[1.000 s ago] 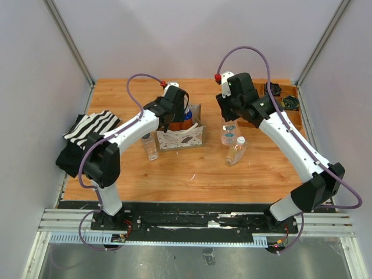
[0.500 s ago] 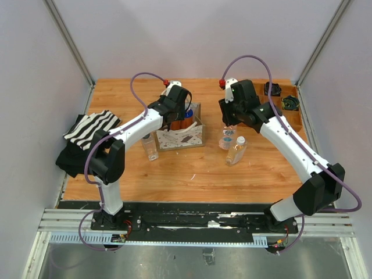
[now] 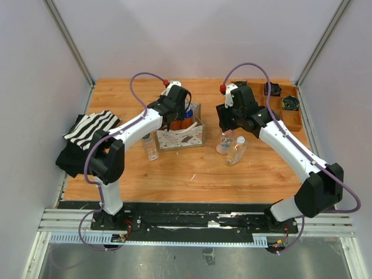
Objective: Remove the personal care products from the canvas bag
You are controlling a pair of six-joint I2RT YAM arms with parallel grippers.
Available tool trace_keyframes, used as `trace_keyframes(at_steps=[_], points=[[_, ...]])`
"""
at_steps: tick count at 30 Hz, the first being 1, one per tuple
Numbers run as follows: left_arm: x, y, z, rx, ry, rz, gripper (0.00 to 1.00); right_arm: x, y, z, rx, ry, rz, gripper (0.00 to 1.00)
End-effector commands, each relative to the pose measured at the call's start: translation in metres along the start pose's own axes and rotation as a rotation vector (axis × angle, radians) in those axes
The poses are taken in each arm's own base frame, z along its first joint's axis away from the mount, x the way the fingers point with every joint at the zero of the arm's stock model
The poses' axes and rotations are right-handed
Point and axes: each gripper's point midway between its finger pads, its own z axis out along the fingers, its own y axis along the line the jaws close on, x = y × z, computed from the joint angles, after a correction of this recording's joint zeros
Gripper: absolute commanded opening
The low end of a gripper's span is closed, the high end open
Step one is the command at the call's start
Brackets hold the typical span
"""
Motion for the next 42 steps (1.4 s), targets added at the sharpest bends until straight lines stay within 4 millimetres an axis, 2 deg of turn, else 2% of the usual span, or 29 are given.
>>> trace_keyframes(at_steps=[1,4,7,11,16,19,23,27,31,33,38,42], points=[[-0.038,-0.003,-0.027,0.046,-0.08,-0.045,0.0,-0.019,-0.004,-0.016,0.006,-0.105,0.021,0.62],[-0.053,-0.001,-0.041,0.056,-0.099,-0.049,0.0,-0.02,-0.005,-0.02,0.011,-0.108,0.023,0.78],[-0.065,0.002,-0.054,0.063,-0.113,-0.057,0.01,-0.028,-0.006,-0.031,0.026,-0.137,0.031,0.88],[-0.083,0.009,-0.074,0.057,-0.147,-0.077,0.0,-0.045,-0.001,-0.05,0.036,-0.199,0.004,0.91],[-0.106,0.018,-0.096,0.04,-0.181,-0.086,0.01,-0.077,0.03,-0.073,-0.066,-0.282,-0.031,0.91],[-0.127,0.027,-0.116,0.027,-0.227,-0.105,0.01,-0.096,0.04,-0.074,-0.097,-0.316,-0.056,0.91],[-0.158,0.047,-0.149,-0.015,-0.303,-0.13,0.0,-0.116,0.056,-0.056,-0.159,-0.32,-0.085,0.88],[-0.186,0.069,-0.181,-0.08,-0.364,-0.144,0.0,-0.127,0.082,-0.029,-0.267,-0.308,-0.118,0.81],[-0.207,0.091,-0.211,-0.131,-0.438,-0.172,0.01,-0.13,0.101,0.005,-0.32,-0.26,-0.143,0.77],[-0.214,0.101,-0.224,-0.156,-0.464,-0.178,0.01,-0.123,0.11,0.029,-0.34,-0.204,-0.16,0.75],[-0.218,0.122,-0.243,-0.224,-0.492,-0.187,0.0,-0.111,0.126,0.066,-0.364,-0.117,-0.188,0.74],[-0.205,0.137,-0.244,-0.286,-0.483,-0.211,0.0,-0.092,0.133,0.09,-0.365,-0.046,-0.186,0.72]])
